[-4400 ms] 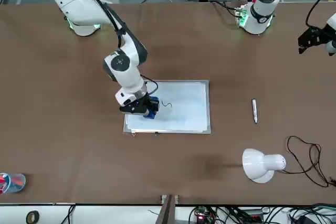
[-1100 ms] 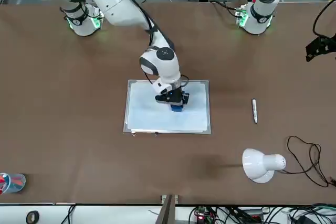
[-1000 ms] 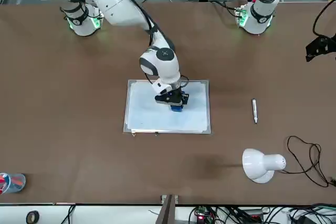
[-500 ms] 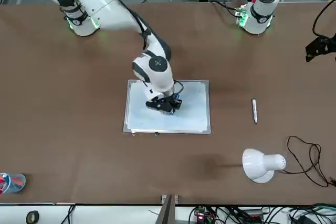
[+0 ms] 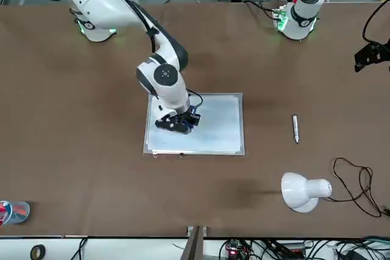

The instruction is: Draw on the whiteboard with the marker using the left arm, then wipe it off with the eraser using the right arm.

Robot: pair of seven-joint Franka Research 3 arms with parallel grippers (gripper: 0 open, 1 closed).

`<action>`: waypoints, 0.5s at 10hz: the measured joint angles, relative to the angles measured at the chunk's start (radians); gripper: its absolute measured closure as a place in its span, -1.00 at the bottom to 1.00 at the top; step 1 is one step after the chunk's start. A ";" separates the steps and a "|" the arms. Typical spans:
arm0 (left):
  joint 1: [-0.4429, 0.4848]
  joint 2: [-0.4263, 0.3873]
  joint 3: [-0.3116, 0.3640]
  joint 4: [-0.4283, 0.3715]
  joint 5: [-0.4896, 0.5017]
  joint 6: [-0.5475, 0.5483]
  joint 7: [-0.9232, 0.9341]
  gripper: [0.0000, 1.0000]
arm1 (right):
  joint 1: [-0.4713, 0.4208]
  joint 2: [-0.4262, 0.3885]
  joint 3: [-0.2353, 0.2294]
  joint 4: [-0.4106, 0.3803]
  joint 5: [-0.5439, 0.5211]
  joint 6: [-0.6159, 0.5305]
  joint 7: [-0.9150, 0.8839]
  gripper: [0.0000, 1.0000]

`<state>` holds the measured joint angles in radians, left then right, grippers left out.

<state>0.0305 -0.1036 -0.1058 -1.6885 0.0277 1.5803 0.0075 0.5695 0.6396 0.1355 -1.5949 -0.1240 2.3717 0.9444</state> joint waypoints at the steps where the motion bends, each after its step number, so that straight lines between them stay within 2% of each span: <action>1: 0.000 0.000 0.000 0.000 0.000 0.002 0.000 -0.99 | -0.013 -0.012 -0.002 -0.040 -0.017 0.023 -0.053 -0.14; 3: 0.000 0.001 0.000 0.000 0.000 0.003 0.000 -0.99 | -0.039 -0.019 -0.003 -0.098 -0.066 0.072 -0.100 -0.14; 5: 0.000 0.001 0.000 0.000 0.000 0.003 0.000 -0.99 | -0.050 -0.019 -0.003 -0.124 -0.082 0.094 -0.114 -0.14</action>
<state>0.0305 -0.1024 -0.1058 -1.6885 0.0277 1.5836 0.0075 0.5198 0.6210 0.1326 -1.7185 -0.2060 2.4655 0.8304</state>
